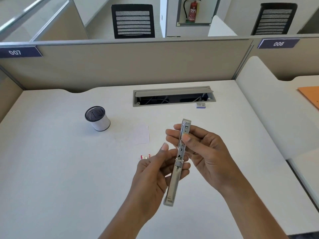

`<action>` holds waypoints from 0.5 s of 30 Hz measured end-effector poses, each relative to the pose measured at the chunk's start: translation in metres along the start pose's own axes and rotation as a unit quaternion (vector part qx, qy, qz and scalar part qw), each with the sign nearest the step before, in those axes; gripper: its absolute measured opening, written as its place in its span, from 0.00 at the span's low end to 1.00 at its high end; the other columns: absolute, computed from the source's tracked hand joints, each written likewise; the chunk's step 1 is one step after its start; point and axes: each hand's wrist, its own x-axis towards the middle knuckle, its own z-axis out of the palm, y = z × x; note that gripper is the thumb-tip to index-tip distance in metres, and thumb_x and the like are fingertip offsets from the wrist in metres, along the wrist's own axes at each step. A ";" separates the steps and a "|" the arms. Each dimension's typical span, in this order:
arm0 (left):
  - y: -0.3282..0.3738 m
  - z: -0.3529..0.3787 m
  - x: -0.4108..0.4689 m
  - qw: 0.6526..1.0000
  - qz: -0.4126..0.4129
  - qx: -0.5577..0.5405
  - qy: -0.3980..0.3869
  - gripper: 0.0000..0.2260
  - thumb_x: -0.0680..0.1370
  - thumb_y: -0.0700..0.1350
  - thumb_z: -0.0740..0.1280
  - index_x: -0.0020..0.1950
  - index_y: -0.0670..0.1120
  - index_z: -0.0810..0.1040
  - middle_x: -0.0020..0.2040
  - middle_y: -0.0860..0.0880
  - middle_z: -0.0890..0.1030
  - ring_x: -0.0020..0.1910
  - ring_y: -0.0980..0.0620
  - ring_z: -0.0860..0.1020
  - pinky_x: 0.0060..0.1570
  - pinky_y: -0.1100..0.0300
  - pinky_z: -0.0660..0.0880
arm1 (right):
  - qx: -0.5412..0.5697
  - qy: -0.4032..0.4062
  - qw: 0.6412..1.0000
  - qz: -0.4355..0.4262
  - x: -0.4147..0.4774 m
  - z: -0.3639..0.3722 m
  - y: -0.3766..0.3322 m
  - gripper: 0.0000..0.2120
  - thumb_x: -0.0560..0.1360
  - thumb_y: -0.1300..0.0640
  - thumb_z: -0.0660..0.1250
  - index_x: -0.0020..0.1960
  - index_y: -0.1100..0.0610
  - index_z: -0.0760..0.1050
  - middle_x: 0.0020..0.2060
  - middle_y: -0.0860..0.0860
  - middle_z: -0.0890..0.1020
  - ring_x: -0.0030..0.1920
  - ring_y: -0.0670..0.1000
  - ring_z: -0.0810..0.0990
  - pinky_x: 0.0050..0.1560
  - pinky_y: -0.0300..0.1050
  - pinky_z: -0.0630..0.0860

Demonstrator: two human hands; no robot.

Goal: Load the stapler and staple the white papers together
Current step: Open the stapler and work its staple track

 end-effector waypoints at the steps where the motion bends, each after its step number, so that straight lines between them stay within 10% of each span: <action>1: 0.001 0.002 0.001 1.000 -0.009 -0.004 0.002 0.18 0.75 0.51 0.69 0.48 0.36 0.87 0.47 0.36 0.85 0.40 0.44 0.85 0.41 0.55 0.84 | -0.001 -0.004 1.000 -0.005 0.000 0.000 -0.001 0.16 0.77 0.61 0.64 0.64 0.63 0.77 0.59 0.58 0.85 0.63 0.57 0.83 0.65 0.48 0.78; 9: 0.004 0.012 0.005 0.998 -0.049 -0.034 -0.006 0.11 0.74 0.46 0.71 0.43 0.39 0.88 0.40 0.43 0.83 0.32 0.52 0.80 0.40 0.60 0.83 | -0.089 0.013 0.994 -0.057 0.001 0.001 0.004 0.15 0.78 0.58 0.65 0.63 0.60 0.78 0.58 0.55 0.86 0.62 0.55 0.83 0.65 0.56 0.77; 15: 0.007 0.008 0.011 0.998 -0.044 -0.046 0.011 0.11 0.74 0.45 0.72 0.48 0.38 0.87 0.39 0.44 0.81 0.33 0.51 0.80 0.38 0.61 0.82 | -0.241 0.131 0.940 -0.202 -0.001 0.003 0.011 0.17 0.74 0.59 0.73 0.62 0.57 0.78 0.53 0.48 0.87 0.55 0.50 0.86 0.53 0.39 0.81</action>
